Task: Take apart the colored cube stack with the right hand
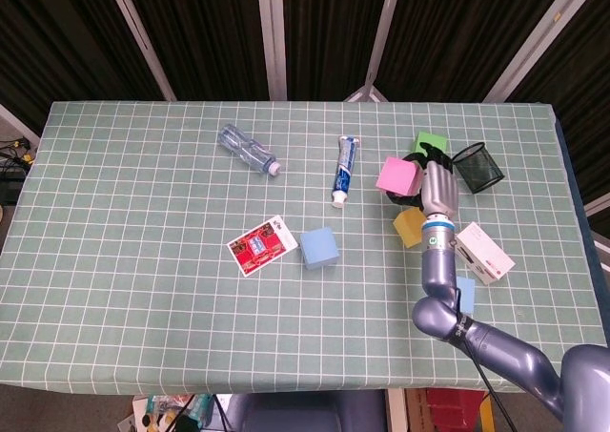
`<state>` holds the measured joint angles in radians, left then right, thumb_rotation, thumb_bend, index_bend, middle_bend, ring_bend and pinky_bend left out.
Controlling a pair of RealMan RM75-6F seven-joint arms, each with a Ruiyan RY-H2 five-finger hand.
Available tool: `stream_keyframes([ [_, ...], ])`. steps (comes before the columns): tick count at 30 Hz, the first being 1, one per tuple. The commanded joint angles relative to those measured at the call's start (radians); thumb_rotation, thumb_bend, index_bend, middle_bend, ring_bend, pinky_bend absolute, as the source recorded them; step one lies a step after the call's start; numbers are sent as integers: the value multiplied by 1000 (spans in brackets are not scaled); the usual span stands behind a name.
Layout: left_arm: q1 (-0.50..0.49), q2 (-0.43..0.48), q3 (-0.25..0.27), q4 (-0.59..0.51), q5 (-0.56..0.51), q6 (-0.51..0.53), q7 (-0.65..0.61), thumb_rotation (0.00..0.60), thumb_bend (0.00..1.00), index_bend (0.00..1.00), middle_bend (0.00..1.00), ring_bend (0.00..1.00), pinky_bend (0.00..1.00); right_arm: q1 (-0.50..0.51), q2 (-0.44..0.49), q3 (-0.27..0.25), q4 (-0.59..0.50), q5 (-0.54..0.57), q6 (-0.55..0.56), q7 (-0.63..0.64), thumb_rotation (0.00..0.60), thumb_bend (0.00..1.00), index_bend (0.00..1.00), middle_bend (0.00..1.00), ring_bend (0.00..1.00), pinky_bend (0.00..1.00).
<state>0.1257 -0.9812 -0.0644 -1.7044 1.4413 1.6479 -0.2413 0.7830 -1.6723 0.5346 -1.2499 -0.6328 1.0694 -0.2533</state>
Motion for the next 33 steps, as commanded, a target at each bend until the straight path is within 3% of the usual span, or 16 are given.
stream_keyframes([
  [1, -1, 0, 0, -1, -1, -1, 3, 600, 183, 75, 0, 0, 0, 8, -2, -19, 13, 32, -32, -33, 600, 158, 23, 18, 19, 0],
  [10, -2, 1, -2, -3, -7, -6, 3, 600, 183, 75, 0, 0, 0, -7, 19, -2, -31, -5, 10, 10, 600, 122, 0, 0, 17, 0],
  [16, -2, 4, -1, -2, -6, -7, -5, 600, 183, 75, 0, 0, 0, -61, 111, 20, -146, -37, 68, 38, 600, 120, 0, 0, 19, 0],
  [19, 0, 5, 0, -1, -3, -4, -10, 600, 183, 75, 0, 0, 0, -117, 168, 7, -212, -82, 117, 63, 600, 120, 0, 0, 38, 0],
  [24, 0, 5, 0, -1, -3, -4, -14, 600, 183, 75, 0, 0, 0, -279, 303, -98, -391, -203, 184, 128, 600, 120, 0, 0, 65, 0],
  [28, -2, 2, 1, -2, 0, -5, -4, 600, 183, 75, 0, 0, 0, -427, 393, -235, -512, -387, 268, 214, 600, 120, 0, 4, 65, 0],
  [33, -1, 0, 5, -2, 8, -3, 3, 600, 184, 75, 0, 0, 0, -550, 418, -377, -509, -606, 388, 291, 600, 120, 0, 12, 65, 0],
])
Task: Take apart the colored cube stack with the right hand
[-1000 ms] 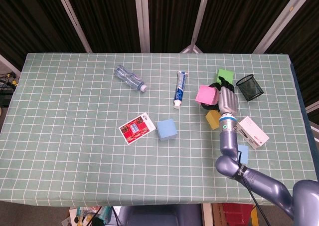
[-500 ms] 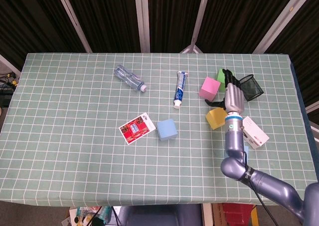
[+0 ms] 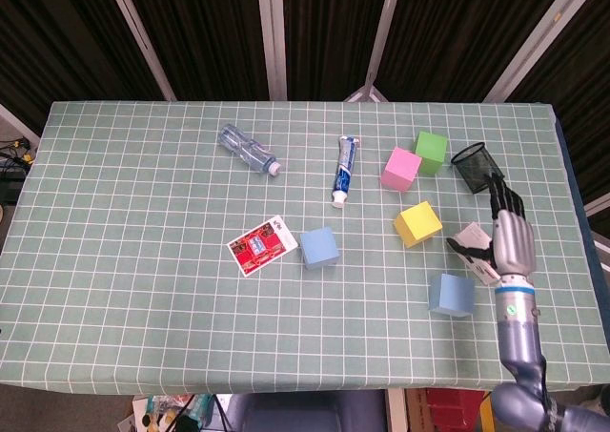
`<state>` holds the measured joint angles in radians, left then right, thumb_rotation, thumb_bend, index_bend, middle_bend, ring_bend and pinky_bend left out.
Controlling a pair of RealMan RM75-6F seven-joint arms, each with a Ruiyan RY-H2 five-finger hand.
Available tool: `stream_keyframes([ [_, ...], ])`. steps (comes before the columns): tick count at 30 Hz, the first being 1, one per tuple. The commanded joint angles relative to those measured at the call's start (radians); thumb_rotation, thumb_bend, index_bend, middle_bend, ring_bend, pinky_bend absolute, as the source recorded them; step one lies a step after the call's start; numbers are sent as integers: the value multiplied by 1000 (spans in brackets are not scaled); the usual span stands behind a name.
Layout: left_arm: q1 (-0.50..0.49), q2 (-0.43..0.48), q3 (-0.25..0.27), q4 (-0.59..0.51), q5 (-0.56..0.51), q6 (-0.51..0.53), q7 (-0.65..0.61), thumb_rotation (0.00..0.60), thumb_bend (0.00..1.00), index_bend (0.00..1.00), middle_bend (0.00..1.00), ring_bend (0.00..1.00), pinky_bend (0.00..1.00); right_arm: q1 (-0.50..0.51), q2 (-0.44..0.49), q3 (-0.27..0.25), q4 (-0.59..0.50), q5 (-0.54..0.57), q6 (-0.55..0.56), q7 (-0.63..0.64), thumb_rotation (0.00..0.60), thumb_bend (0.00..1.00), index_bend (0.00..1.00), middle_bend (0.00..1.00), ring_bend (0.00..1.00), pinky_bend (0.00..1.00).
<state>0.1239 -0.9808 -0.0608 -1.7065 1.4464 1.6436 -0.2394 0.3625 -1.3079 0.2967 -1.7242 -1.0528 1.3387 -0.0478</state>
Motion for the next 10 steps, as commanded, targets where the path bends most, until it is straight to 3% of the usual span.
stream_keyframes([
  [1, 1, 0, 3, 1, 5, 2, 1, 600, 184, 75, 0, 0, 0, -142, 54, -156, -26, -214, 135, 86, 600, 120, 0, 12, 65, 0],
  [5, 5, 0, 6, 5, 13, 10, -7, 600, 183, 75, 0, 0, 0, -192, 58, -220, 25, -302, 195, 38, 600, 120, 0, 12, 55, 0],
  [10, 6, 2, 6, 11, 15, 12, -19, 600, 183, 75, 0, 0, 0, -225, 62, -231, 58, -342, 251, -8, 600, 120, 0, 12, 40, 0],
])
